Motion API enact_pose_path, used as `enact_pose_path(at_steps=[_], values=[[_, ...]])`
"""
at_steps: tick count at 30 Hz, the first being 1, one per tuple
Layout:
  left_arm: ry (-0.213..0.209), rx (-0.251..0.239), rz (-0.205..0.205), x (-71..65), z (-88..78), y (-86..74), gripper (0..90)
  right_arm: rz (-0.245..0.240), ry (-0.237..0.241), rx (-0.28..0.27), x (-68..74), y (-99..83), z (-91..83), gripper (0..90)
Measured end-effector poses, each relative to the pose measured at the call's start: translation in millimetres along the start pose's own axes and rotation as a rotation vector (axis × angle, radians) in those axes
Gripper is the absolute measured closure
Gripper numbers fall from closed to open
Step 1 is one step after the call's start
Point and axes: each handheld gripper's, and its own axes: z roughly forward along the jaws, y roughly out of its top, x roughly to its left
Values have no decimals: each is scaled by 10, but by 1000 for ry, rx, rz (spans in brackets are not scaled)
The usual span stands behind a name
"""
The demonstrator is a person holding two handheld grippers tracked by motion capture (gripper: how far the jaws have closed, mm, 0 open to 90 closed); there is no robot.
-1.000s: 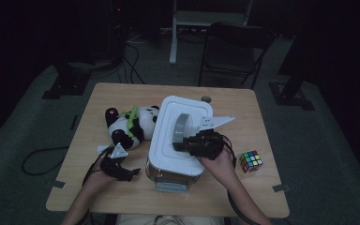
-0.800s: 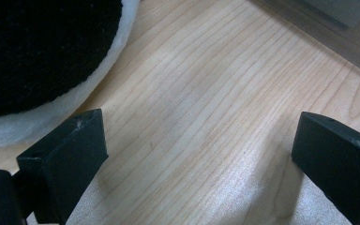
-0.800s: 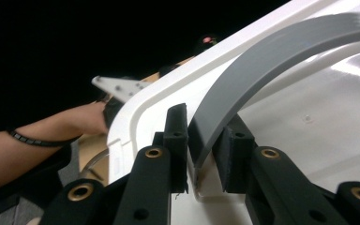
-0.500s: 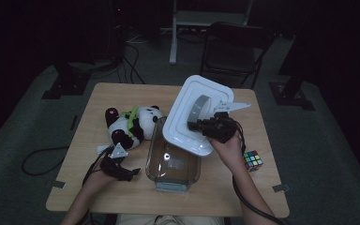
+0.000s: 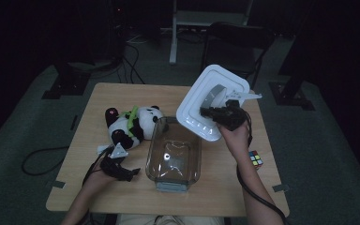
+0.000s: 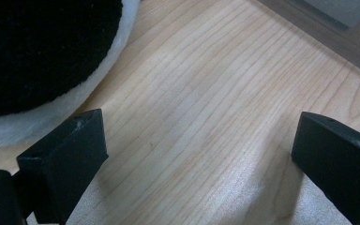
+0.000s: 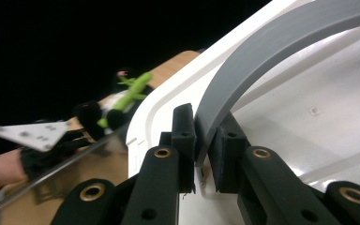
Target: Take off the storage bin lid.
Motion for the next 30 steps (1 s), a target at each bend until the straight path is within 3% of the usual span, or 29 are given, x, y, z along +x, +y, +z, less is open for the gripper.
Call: enact_pose_path(at_steps=[9,21,30], values=[[-2,-1,-2,3,-2,-1,41,75,-95,6,-365,-47,27,811],[-4,0,-1,3,-2,-1,41,164,-185,12,-740,-152,67,805],[-3,0,0,1,-2,-1,42,233,-247,0,-806,-382,242,821]])
